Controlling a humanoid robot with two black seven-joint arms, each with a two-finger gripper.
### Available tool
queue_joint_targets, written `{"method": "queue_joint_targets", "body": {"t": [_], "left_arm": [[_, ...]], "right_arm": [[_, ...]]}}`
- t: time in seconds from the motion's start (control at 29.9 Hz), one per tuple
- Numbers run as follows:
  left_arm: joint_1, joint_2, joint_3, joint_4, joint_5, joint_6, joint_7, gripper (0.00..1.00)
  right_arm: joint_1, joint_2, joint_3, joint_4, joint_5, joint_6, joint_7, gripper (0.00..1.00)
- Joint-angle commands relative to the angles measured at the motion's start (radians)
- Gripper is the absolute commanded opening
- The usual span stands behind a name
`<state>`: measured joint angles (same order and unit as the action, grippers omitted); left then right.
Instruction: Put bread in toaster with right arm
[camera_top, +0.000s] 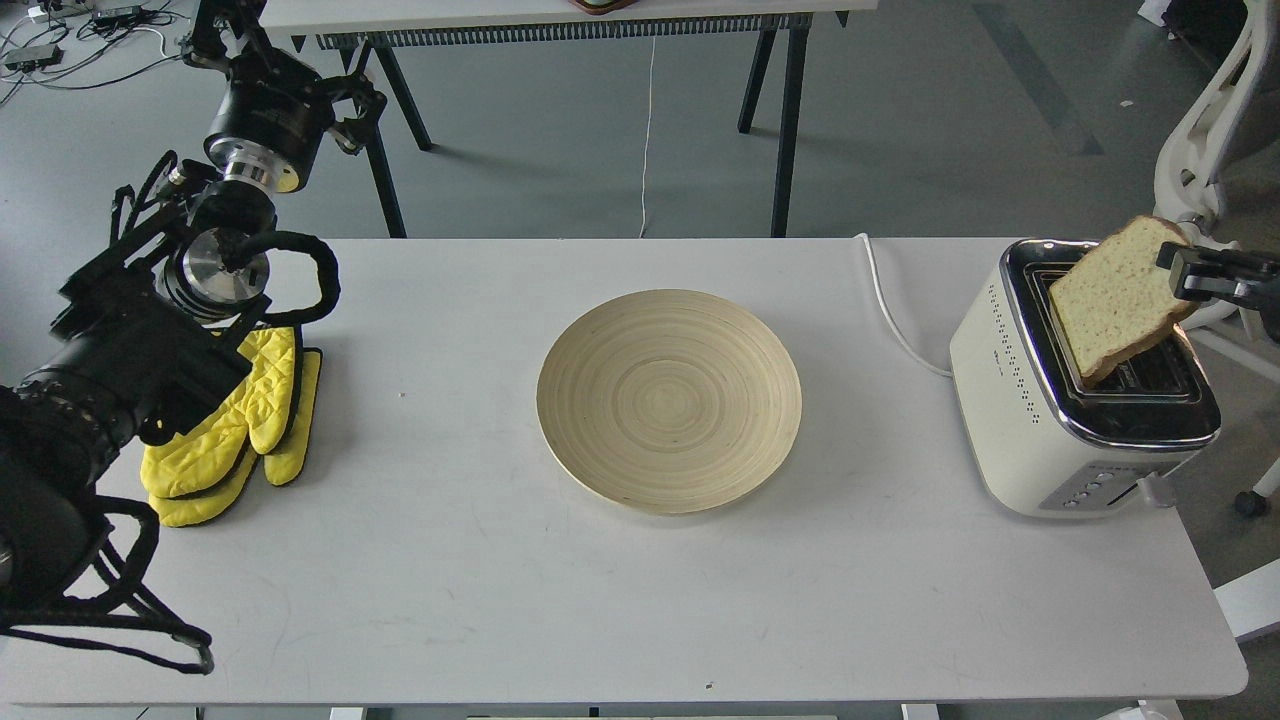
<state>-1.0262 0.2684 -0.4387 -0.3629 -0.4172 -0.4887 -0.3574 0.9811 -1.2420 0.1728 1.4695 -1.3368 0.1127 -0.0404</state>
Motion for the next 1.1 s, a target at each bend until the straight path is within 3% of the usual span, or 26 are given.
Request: {"method": "queue_joint_targets", "body": {"t": [0.0, 0.07, 0.23, 0.3, 0.4, 0.74, 0.8, 0.97, 1.07], "left_arm": [[0.000, 0.000, 0.000, -0.001, 0.000, 0.000, 0.000, 1.00], [0.000, 0.000, 0.000, 0.001, 0.000, 0.000, 0.000, 1.00], [0.000, 0.000, 0.000, -0.001, 0.000, 0.000, 0.000, 1.00], [0.000, 0.000, 0.000, -0.001, 0.000, 0.000, 0.000, 1.00], [0.000, 0.000, 0.000, -0.001, 0.000, 0.000, 0.000, 1.00], [0.000, 0.000, 0.000, -0.001, 0.000, 0.000, 0.000, 1.00], [0.000, 0.000, 0.000, -0.001, 0.000, 0.000, 0.000, 1.00], [0.000, 0.002, 0.000, -0.001, 0.000, 0.000, 0.000, 1.00], [0.000, 0.002, 0.000, 0.001, 0.000, 0.000, 0.000, 1.00]], "right_arm": [[-0.001, 0.018, 0.008, 0.000, 0.013, -0.030, 0.002, 0.45], [-0.001, 0.021, 0.010, 0.000, 0.013, -0.042, 0.002, 0.53], [-0.001, 0.029, 0.016, -0.008, 0.015, -0.047, 0.007, 0.58], [-0.001, 0.047, 0.027, -0.011, 0.025, -0.062, 0.008, 0.64], [0.002, 0.093, 0.085, -0.032, 0.134, -0.099, 0.013, 0.99], [-0.001, 0.295, 0.221, -0.159, 0.648, -0.096, 0.020, 1.00], [-0.001, 0.386, 0.264, -0.254, 0.698, -0.094, 0.051, 1.00], [-0.006, 0.599, 0.356, -0.567, 0.888, 0.002, 0.269, 1.00], [-0.004, 0.690, 0.389, -0.708, 1.007, 0.126, 0.312, 1.00]]}}
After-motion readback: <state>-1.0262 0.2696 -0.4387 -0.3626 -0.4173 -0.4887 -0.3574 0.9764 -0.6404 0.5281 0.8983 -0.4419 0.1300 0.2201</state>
